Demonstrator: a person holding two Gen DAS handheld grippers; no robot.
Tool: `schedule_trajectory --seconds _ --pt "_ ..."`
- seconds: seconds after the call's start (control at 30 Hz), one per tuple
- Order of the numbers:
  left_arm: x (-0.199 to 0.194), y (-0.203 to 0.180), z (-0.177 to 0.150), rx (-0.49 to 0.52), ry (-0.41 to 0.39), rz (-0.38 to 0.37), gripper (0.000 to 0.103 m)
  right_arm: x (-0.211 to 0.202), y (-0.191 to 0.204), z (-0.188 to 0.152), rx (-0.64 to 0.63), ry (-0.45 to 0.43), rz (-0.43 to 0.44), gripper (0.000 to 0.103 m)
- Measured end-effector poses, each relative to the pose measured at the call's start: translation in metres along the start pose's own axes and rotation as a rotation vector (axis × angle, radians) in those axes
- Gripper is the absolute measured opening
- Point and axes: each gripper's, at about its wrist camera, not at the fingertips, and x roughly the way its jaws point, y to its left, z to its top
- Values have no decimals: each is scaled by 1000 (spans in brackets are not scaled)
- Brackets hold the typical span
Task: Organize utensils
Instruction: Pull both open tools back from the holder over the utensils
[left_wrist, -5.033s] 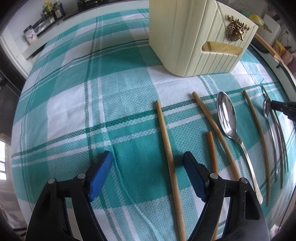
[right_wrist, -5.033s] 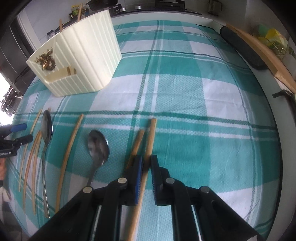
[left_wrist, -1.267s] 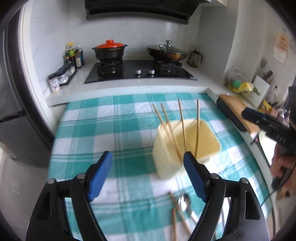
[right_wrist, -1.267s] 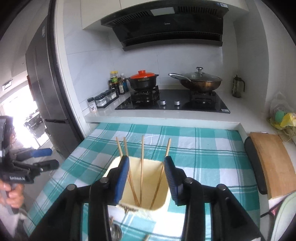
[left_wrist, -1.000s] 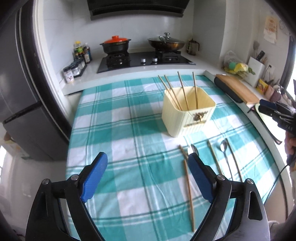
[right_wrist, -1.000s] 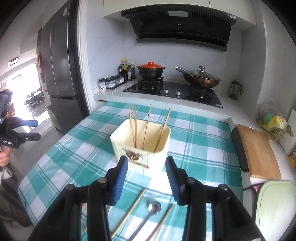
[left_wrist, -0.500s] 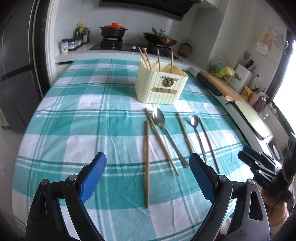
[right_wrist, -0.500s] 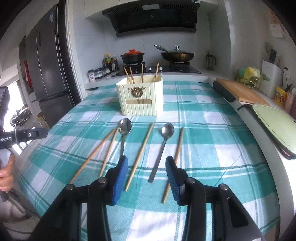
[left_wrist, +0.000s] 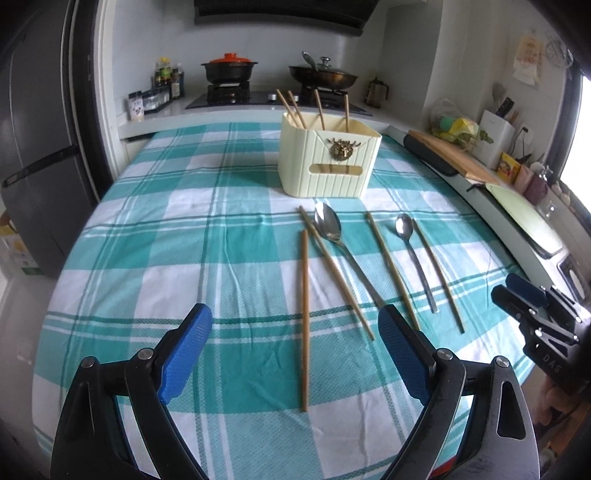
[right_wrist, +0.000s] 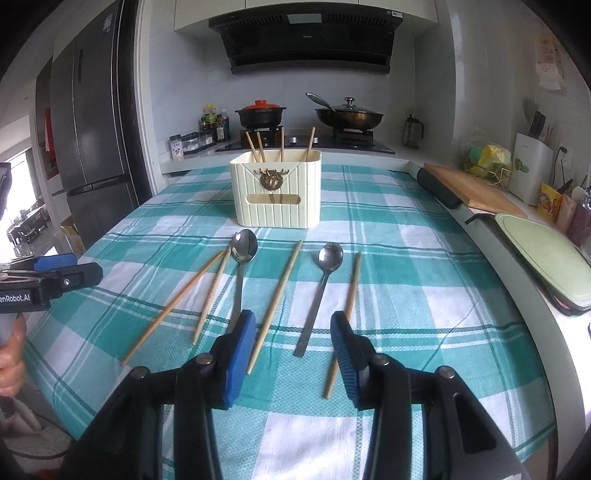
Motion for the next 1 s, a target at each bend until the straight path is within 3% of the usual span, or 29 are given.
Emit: schedule_trajectory --seconds 1.0 --pt "-7 -1 -1 -17 -21 35 92 -4 15 -10 -33 4 16 43"
